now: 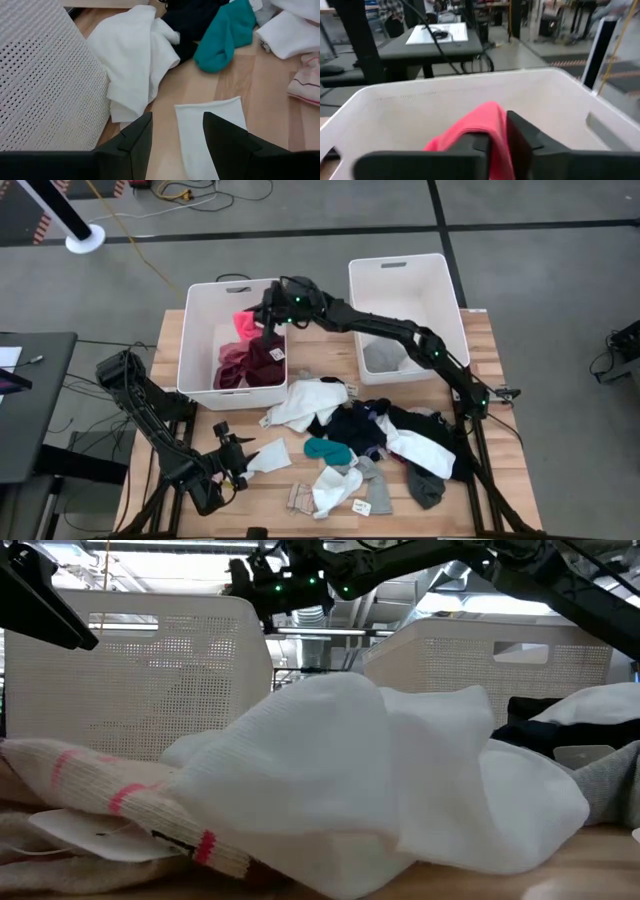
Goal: Sort clothes
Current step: Put the pink sock into the left white bin
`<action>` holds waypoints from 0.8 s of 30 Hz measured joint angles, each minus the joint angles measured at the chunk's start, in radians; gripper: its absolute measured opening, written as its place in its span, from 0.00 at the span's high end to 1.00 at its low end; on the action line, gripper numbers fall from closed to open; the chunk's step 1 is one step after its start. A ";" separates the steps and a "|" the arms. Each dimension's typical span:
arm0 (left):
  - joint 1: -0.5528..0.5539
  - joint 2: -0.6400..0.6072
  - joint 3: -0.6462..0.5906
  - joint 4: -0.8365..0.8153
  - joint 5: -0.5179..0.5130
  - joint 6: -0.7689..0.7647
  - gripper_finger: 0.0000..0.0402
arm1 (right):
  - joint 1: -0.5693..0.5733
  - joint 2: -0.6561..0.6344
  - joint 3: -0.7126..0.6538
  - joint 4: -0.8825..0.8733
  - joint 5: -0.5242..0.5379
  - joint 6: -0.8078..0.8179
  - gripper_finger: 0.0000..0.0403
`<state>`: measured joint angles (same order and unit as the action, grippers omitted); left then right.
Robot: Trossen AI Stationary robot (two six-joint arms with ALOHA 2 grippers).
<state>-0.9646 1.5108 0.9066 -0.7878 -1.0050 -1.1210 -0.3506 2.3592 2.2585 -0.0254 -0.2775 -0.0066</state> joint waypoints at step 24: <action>0.000 0.000 0.000 0.090 0.006 0.034 0.58 | -0.009 -0.004 0.000 -0.352 -0.041 -0.062 0.33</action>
<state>-0.9644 1.5108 0.9066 -0.6976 -0.9989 -1.0869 -0.3594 2.3552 2.2585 -0.3770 -0.3187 -0.0688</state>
